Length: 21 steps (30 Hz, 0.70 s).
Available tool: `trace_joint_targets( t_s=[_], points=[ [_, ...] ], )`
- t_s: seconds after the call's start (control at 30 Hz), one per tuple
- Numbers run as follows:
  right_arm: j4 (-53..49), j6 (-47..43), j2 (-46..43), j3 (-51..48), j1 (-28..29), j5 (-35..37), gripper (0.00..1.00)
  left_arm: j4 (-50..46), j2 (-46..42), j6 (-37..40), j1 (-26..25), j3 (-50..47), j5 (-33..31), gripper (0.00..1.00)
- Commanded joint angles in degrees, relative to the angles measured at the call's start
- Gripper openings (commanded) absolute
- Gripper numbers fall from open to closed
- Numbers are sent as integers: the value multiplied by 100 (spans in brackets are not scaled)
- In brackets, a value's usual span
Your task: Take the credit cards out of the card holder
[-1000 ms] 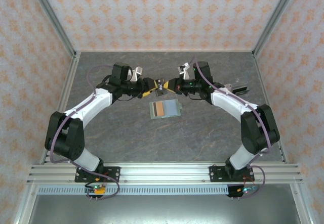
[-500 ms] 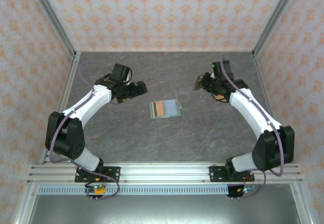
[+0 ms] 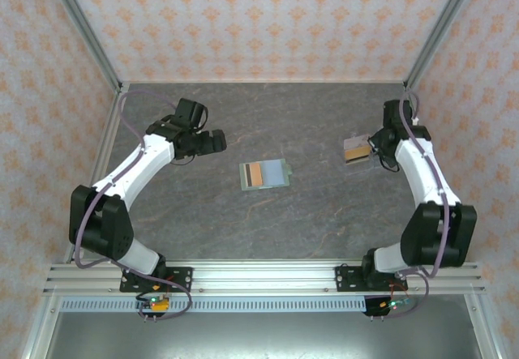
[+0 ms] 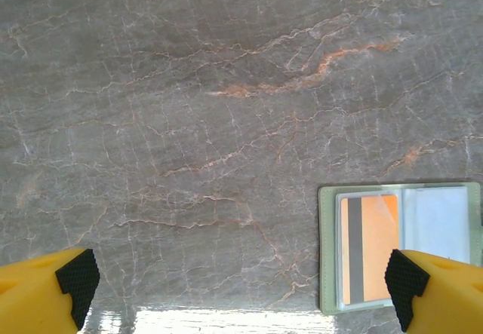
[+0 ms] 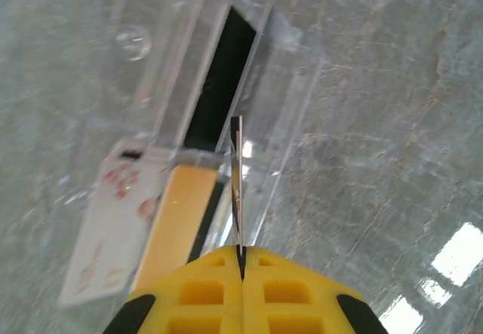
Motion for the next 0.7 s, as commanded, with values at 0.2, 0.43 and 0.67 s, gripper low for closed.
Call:
trace_joint_targets(
  t_s=[0.2, 0.43, 0.67],
  points=[
    [-100, 396, 1044, 805, -422, 263, 0, -281, -219, 383, 304, 230, 336, 100],
    [-169, 517, 1403, 1192, -433, 493, 0, -259, -130, 408, 396, 170, 413, 100],
    [112, 683, 1579, 1283, -430, 378, 0, -261, -59, 402, 415, 173, 487, 100]
  ],
)
